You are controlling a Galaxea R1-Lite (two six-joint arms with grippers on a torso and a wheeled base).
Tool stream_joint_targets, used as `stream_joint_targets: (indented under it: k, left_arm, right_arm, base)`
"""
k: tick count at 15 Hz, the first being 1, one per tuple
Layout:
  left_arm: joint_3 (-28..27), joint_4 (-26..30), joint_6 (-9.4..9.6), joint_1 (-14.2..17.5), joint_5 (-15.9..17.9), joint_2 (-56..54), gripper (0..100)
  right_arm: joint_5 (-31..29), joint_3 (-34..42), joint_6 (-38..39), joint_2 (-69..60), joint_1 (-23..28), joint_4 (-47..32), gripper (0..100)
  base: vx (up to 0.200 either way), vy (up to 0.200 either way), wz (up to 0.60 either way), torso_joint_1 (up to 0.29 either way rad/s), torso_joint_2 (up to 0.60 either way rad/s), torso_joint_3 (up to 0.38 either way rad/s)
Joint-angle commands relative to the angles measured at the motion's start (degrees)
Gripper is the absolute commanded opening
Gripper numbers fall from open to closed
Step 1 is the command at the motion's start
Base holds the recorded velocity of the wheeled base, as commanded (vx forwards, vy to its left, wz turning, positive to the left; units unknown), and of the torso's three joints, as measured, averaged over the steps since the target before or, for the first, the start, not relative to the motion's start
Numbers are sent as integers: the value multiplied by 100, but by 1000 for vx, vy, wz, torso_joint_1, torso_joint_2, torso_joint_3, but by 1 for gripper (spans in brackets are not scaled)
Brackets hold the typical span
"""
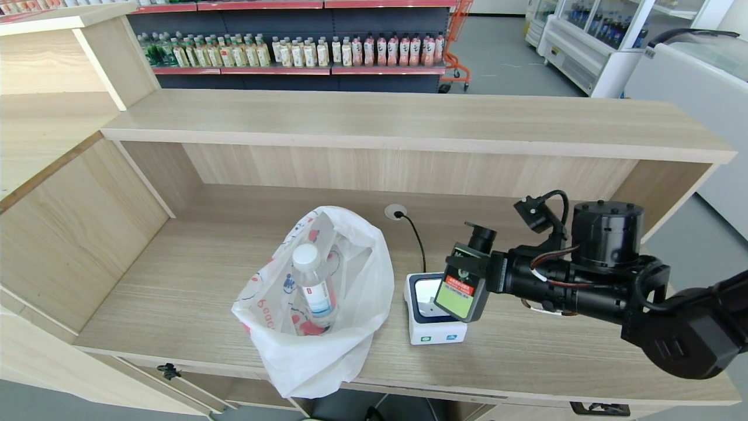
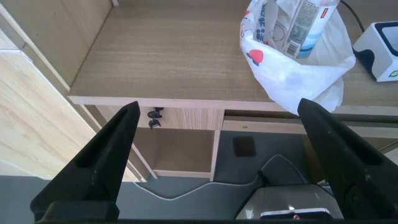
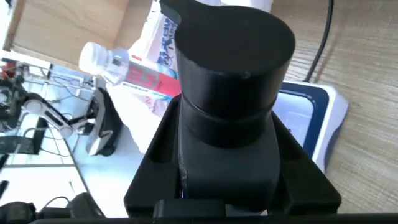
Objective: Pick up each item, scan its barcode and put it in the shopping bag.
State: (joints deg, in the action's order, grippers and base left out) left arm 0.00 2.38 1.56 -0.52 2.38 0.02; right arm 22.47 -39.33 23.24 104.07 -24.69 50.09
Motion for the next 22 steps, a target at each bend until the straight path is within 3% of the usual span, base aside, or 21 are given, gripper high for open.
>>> stream_joint_targets:
  k: [1,7,18,22]
  left_arm:
    - [0,0,2,0,0,-2,100]
    - [0,0,2,0,0,-2,100]
    - [0,0,2,0,0,-2,100]
    - [0,0,2,0,0,-2,100]
  right_arm:
    - [3,-84,-126,386,-19,9,0]
    - [21,-585,-153,658,-45,1,0]
    - [135,-699,-601,1054,-115,9,0]
    - [135,-875,-645,1370,-124,440,0]
  base:
    - [0,0,0,0,0,0]
    - [0,0,0,0,0,0]
    - [0,0,0,0,0,0]
    - [0,0,0,0,0,0]
